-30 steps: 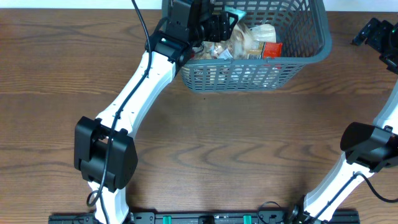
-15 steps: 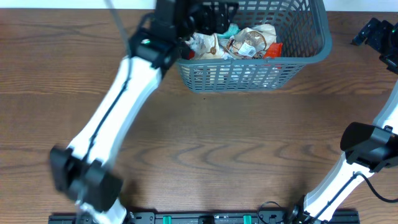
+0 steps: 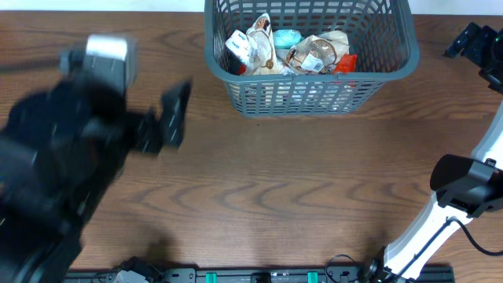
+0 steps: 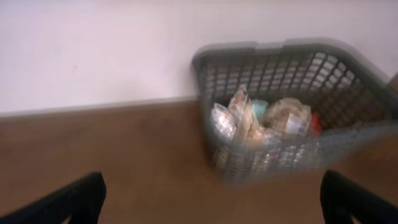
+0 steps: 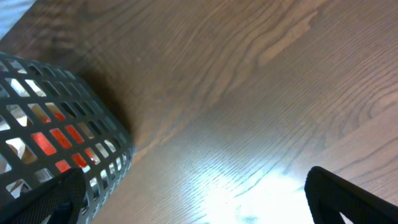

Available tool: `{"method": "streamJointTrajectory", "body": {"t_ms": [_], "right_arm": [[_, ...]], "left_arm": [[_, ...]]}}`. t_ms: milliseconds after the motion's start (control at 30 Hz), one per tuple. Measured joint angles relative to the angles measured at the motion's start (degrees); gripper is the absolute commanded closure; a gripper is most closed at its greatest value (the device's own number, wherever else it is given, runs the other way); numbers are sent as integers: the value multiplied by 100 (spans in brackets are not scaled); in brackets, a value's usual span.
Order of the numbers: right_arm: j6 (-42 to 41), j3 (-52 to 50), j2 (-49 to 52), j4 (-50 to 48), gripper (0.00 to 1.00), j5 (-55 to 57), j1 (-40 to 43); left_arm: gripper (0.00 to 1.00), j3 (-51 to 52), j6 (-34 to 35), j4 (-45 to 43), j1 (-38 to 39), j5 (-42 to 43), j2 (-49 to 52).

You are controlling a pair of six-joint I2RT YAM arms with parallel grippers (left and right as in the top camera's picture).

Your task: Pack container

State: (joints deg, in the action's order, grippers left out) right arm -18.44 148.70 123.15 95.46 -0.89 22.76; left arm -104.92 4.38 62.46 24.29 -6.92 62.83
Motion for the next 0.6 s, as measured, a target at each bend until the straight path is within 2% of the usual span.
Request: {"method": "streamJointTrajectory", "body": {"t_ms": [200,500,600], "right_arm": [[0,0,0,2,1,-2,0],[0,0,0,0,1,0,0],[0,0,0,4,1,-2,0]], "left_arm": [[1,15,-26,1519,0,-186,-603],[1,22,-37,2927,0,-249,-728],[1,31,-37,2977,0,-251,-734]]}}
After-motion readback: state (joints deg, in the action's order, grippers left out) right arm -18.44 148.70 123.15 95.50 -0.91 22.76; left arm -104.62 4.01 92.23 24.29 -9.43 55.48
